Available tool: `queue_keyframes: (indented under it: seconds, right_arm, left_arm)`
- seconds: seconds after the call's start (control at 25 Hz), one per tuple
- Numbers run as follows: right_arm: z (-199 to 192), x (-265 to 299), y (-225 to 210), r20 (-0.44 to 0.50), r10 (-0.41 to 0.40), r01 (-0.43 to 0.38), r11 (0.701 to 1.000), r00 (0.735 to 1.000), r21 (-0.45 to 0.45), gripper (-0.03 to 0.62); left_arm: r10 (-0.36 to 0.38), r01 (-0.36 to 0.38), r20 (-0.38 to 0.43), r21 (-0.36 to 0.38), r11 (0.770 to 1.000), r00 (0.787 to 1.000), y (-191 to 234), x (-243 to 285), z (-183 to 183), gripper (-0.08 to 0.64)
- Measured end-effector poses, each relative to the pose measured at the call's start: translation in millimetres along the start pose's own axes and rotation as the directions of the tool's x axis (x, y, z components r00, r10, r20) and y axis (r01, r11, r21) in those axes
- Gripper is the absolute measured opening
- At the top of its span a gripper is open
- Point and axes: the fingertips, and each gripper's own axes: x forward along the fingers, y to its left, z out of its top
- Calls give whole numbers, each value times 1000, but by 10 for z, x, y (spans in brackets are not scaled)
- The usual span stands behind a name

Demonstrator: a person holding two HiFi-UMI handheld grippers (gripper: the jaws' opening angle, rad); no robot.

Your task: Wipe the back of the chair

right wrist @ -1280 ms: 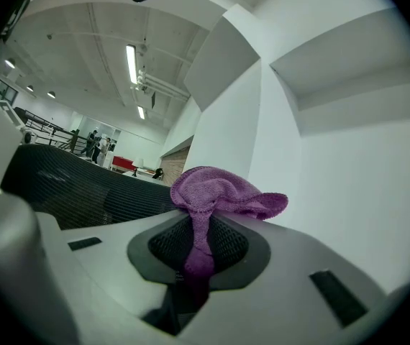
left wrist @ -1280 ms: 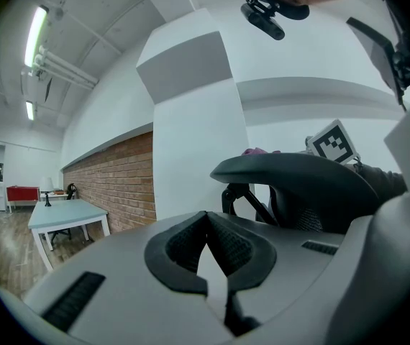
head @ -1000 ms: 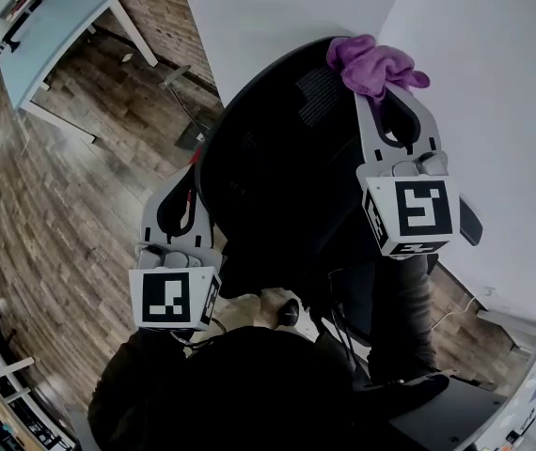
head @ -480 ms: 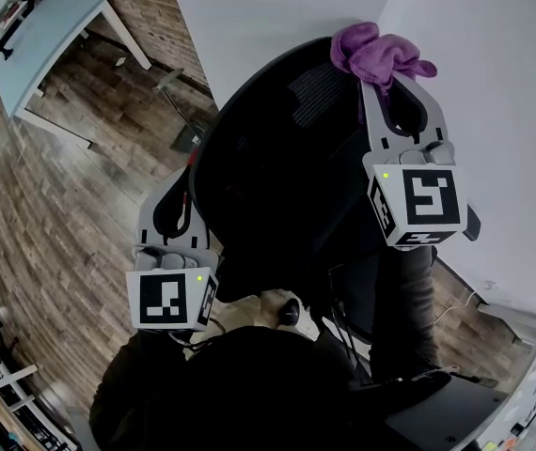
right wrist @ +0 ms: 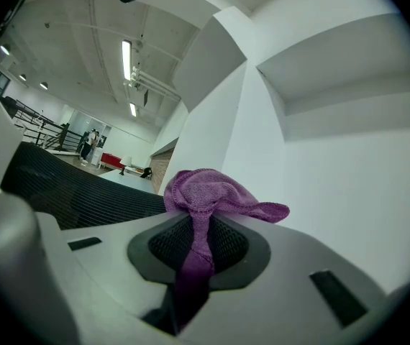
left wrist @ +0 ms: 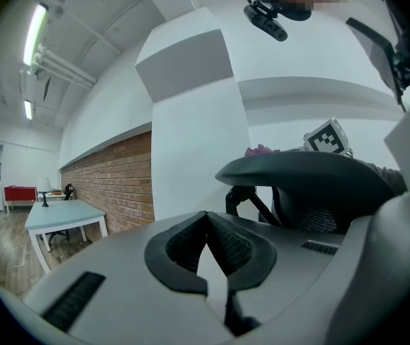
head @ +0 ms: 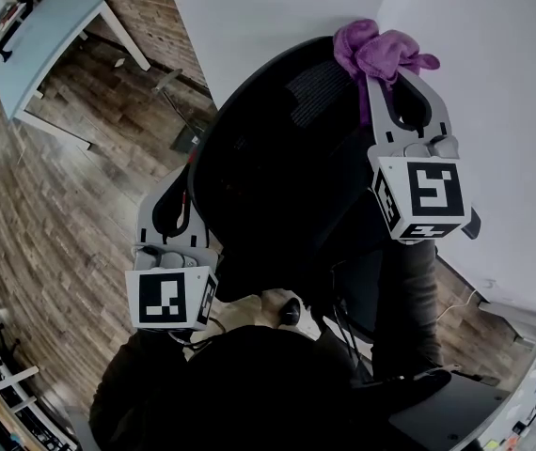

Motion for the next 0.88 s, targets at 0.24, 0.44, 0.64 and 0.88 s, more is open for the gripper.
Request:
queue_keyframes:
  seconds: [0.24,0.44,0.64,0.88]
  right_arm:
    - [-19,-48,-37,-7,-8,8,1000,1000,-3,55]
    - [-64,-70,-108,-20,-32,32,999,999,2,54]
    - [-175,-171,-238,-39,-62,62,998,997,14,54]
    - [-301,-232,-335,-68,-84,86,996,994,23,54]
  left_arm:
    - [1,-1,3,-1,1000,1000,-31,-35,11,9]
    - [-1,1,1,-1,1000,1000,-17,-45,8,9]
    - [-9,9,-2,-1,1000,1000,-88,-72,-10,9]
    - [-22,22,-4,-4,1000,1000,-154,-54,-19,9]
